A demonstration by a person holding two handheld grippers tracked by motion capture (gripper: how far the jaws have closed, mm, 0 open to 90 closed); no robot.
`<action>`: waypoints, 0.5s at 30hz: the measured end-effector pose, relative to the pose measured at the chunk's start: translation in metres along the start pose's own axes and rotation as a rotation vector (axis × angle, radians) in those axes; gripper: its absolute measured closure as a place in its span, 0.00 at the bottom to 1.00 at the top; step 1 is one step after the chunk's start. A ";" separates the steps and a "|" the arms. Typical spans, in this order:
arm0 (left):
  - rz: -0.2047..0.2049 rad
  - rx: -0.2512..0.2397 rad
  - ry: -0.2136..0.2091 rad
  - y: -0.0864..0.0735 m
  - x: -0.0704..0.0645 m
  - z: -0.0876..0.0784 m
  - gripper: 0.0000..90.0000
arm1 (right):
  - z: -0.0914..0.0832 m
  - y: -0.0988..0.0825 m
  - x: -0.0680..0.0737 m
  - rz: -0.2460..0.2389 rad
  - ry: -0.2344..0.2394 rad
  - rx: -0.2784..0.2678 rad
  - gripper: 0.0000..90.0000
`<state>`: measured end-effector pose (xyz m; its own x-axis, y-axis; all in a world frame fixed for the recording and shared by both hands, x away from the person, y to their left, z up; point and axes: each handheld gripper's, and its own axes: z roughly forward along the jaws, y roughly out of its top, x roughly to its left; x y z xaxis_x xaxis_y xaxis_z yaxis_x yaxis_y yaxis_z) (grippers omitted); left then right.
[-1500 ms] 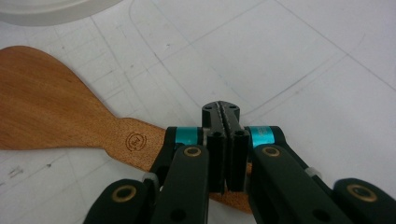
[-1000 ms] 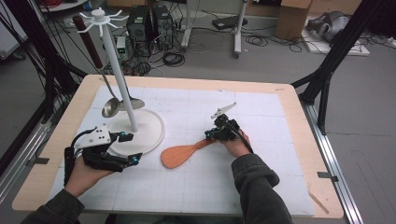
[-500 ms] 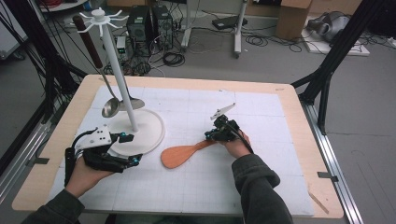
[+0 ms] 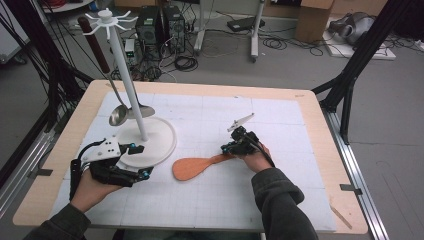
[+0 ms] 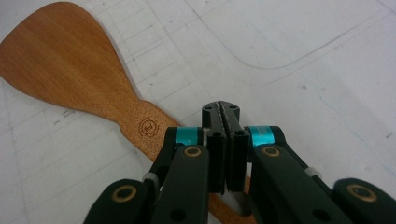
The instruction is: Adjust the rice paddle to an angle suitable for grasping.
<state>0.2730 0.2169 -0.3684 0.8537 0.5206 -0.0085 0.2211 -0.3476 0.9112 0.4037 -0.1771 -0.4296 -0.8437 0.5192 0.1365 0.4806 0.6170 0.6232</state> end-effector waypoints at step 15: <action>0.007 0.003 0.000 0.000 -0.001 0.000 0.27 | -0.008 -0.015 0.016 -0.034 0.050 0.007 1.00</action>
<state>0.2721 0.2164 -0.3685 0.8555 0.5178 -0.0022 0.2165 -0.3539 0.9099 0.3815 -0.1825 -0.4308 -0.8706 0.4673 0.1540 0.4527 0.6380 0.6229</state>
